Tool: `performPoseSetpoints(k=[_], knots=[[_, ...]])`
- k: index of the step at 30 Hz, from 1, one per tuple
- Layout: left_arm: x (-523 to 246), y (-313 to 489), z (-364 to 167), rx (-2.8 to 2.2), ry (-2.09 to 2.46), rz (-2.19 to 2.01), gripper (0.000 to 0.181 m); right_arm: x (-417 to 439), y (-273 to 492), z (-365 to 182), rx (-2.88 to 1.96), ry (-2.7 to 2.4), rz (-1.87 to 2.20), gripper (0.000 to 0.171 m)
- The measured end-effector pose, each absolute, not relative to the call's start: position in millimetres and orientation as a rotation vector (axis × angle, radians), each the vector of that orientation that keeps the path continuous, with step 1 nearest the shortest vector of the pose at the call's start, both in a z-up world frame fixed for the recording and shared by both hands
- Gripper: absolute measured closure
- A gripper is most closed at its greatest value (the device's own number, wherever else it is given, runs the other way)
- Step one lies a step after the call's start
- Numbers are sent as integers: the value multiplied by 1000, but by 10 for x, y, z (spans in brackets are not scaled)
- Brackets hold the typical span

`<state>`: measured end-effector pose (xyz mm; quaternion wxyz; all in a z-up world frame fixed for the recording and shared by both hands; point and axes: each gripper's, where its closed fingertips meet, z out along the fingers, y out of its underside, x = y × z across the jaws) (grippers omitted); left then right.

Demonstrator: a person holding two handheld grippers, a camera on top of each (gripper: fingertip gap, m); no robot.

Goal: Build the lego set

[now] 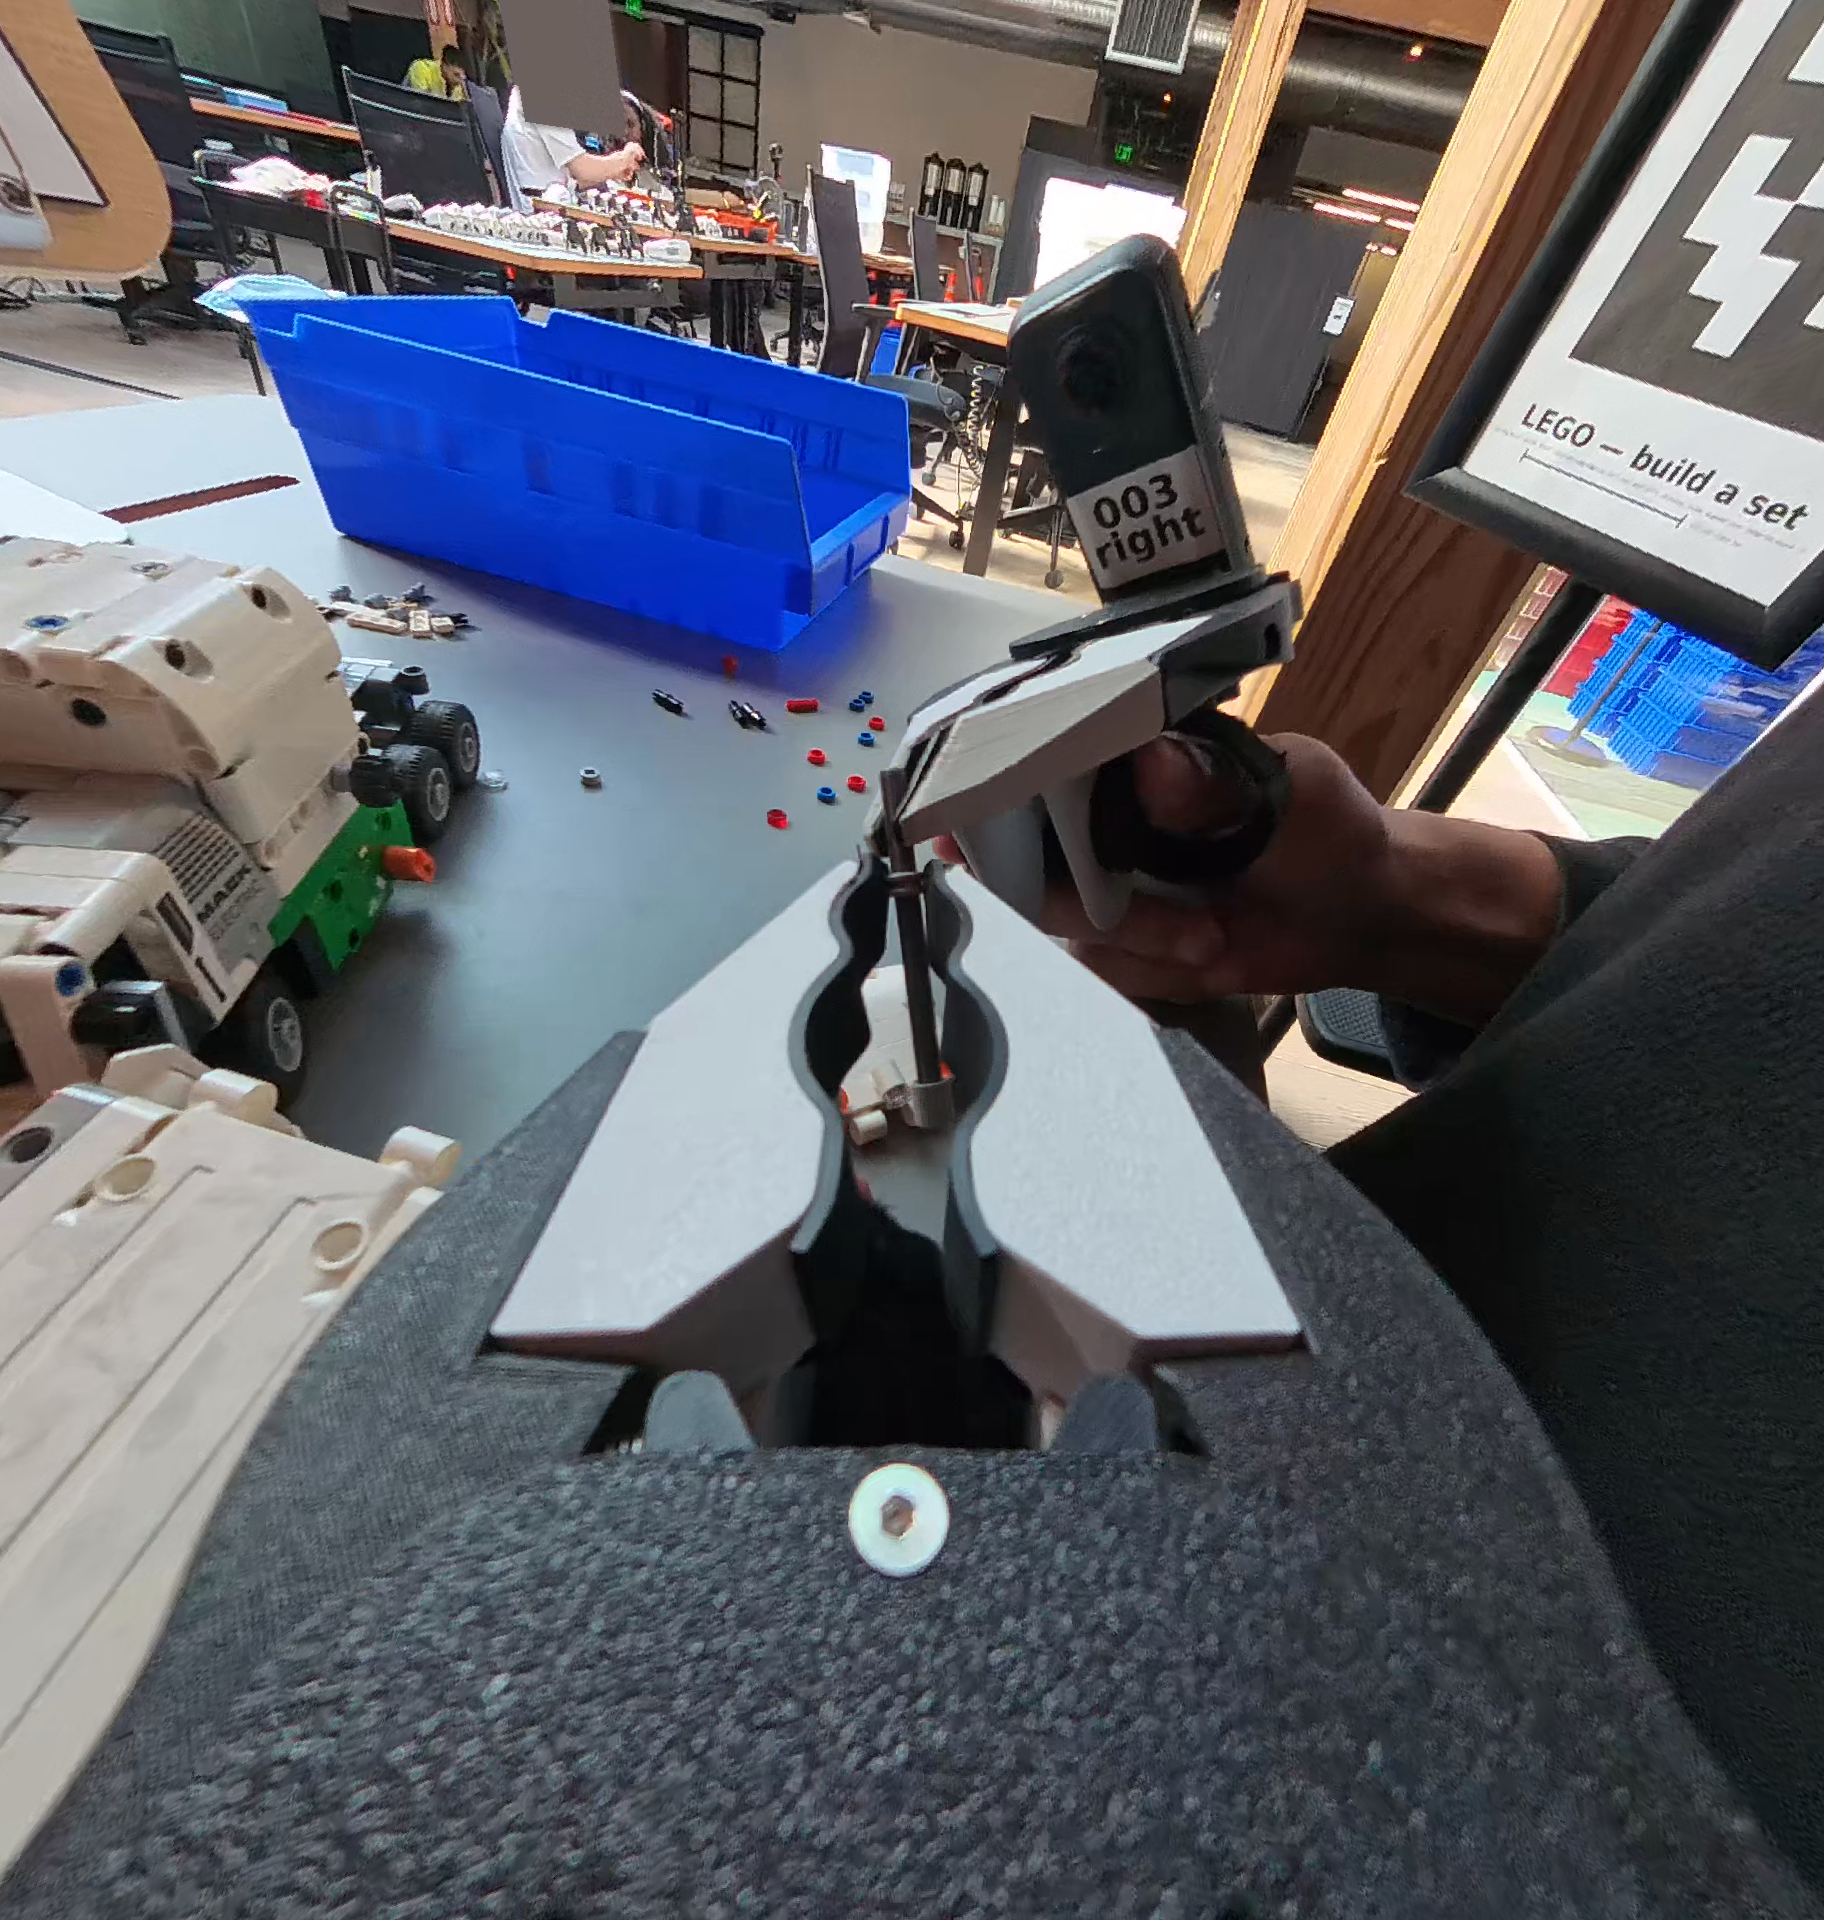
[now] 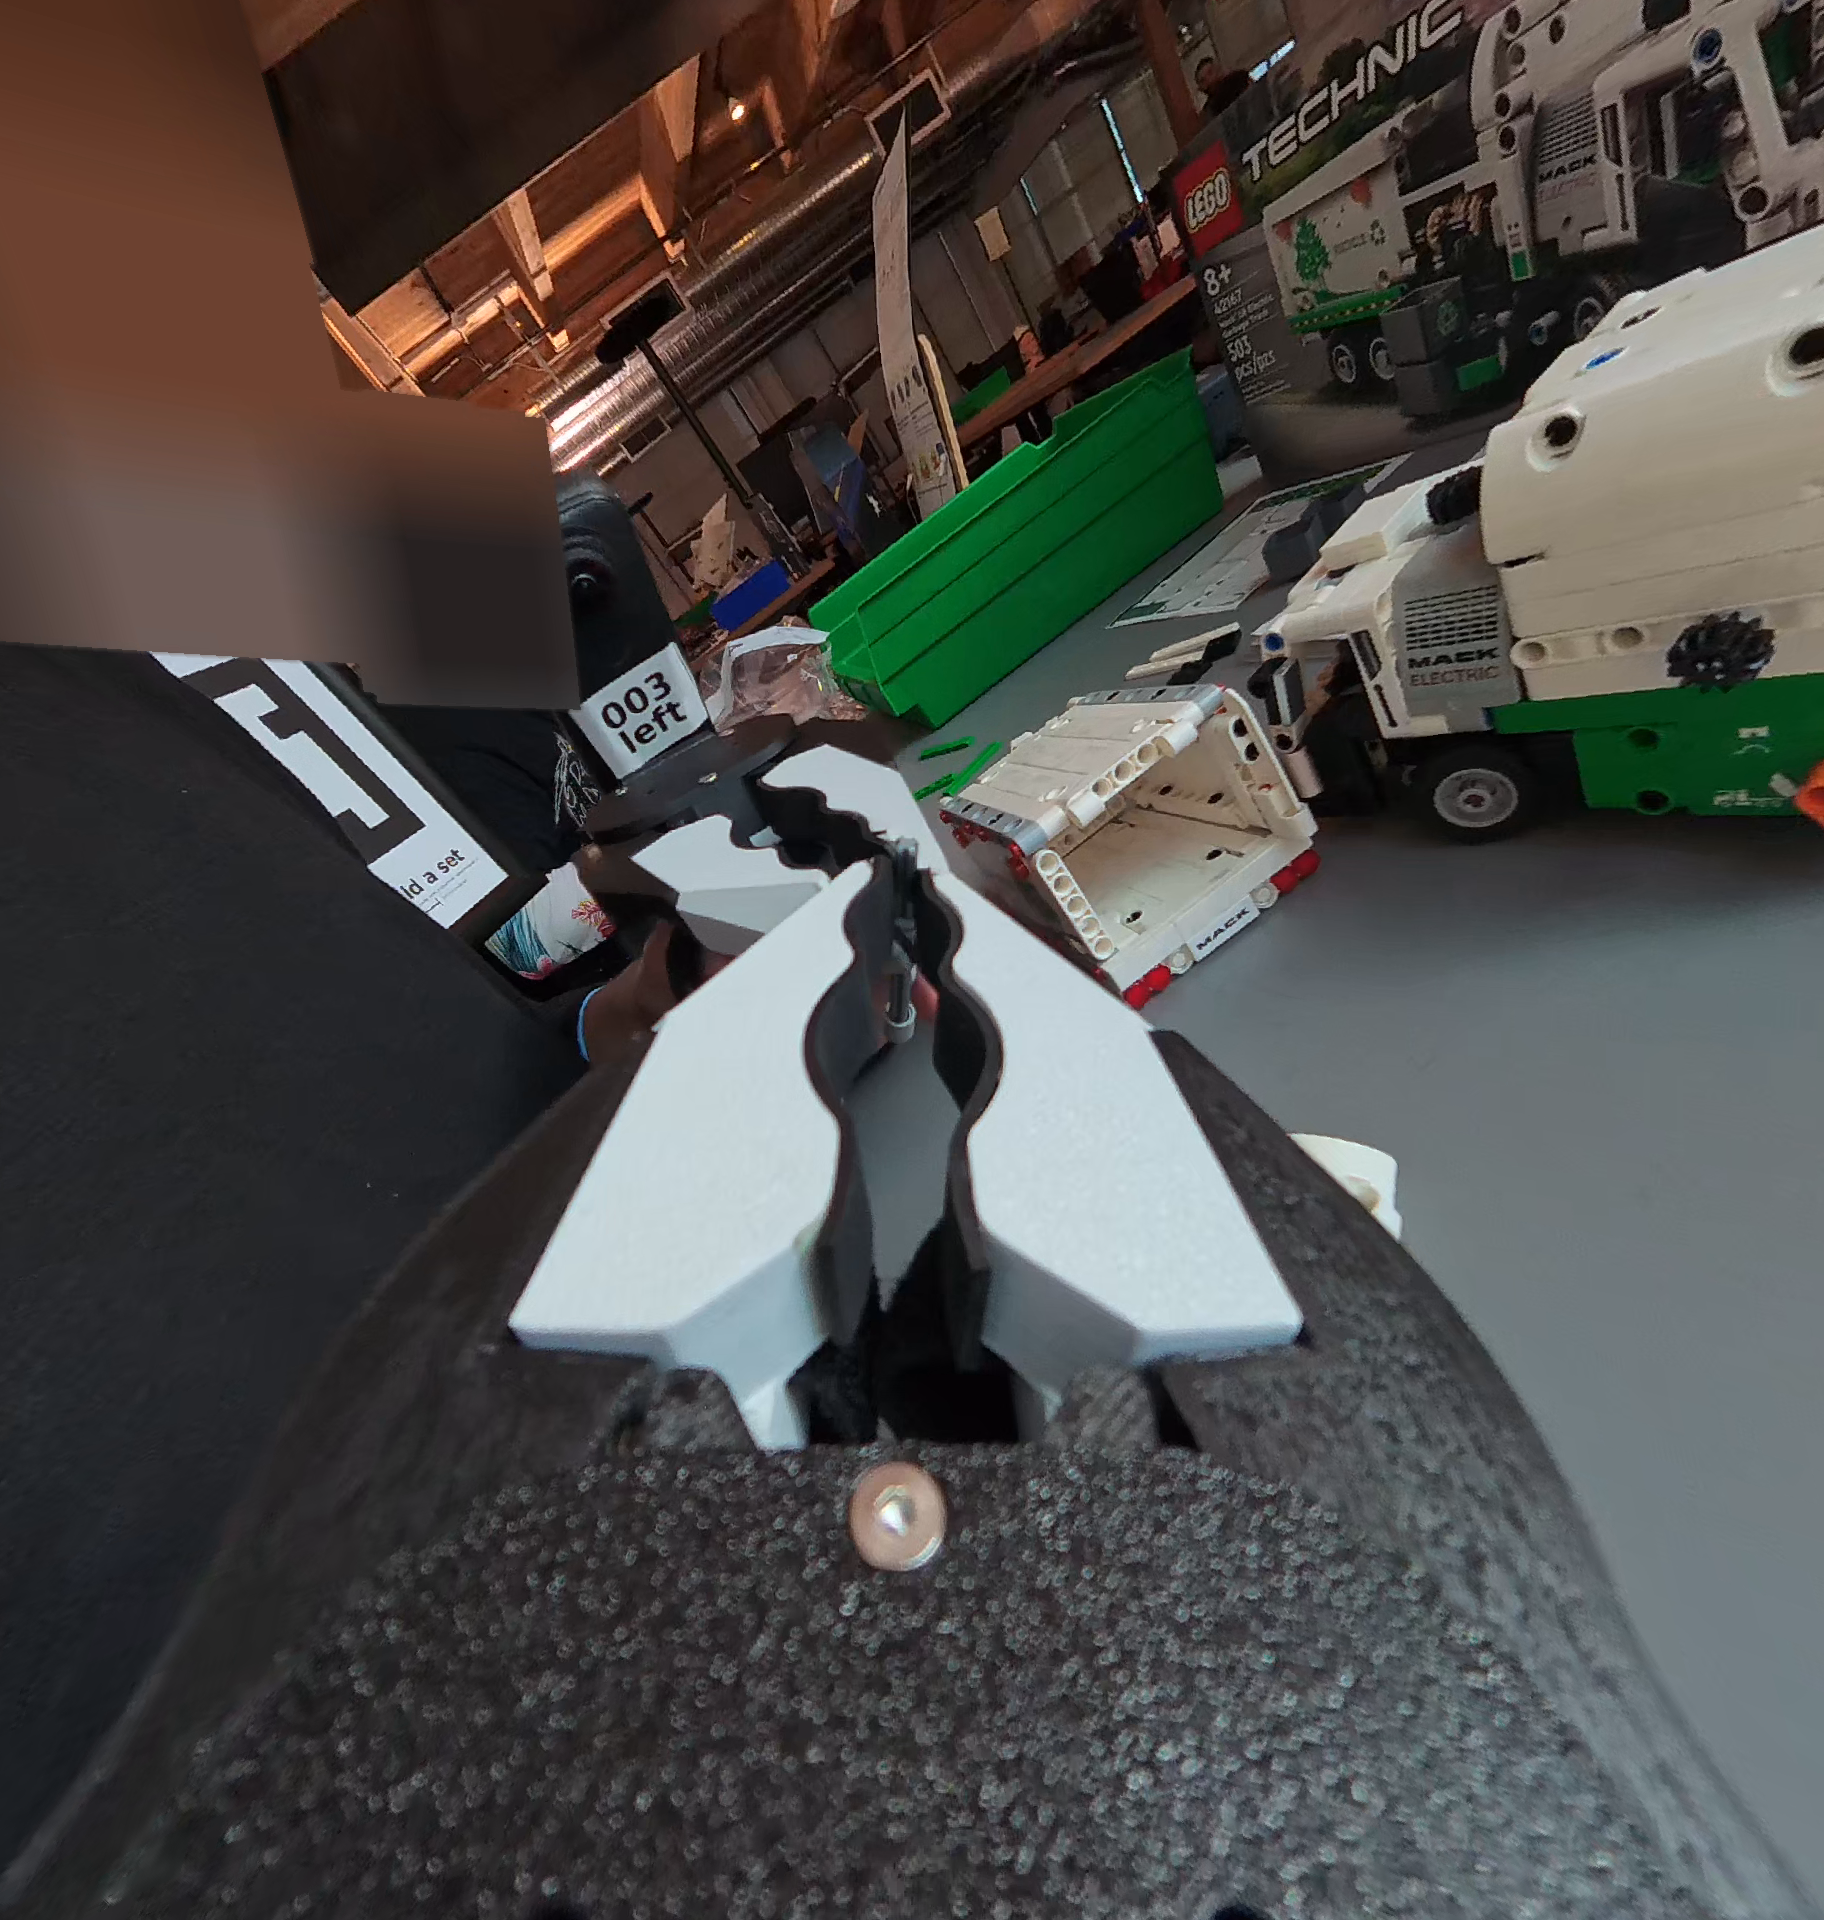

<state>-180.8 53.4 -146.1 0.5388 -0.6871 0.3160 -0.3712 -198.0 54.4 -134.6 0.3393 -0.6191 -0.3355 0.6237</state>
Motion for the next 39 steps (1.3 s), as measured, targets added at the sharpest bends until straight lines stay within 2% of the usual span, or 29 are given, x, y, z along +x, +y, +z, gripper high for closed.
performPoseSetpoints(k=[10, 27, 29, 33, 39], knots=[[-1815, 531, -1402, -1595, 733, -914, 177, -1968, 560, -1284, -1579, -764, 1779, 170], [-1800, 527, -1442, -1638, 725, -961, 177, -1953, 557, -1325, -1587, -790, 1713, 170], [-1800, 538, -1469, -1642, 747, -887, 169, -1965, 553, -1347, -1593, -815, 1664, 170], [-1808, 521, -1554, -1679, 833, -802, 176, -2010, 488, -1411, -1611, -893, 1583, 170], [-1791, 512, -1556, -1676, 882, -786, 177, -1986, 495, -1387, -1604, -871, 1620, 170]])
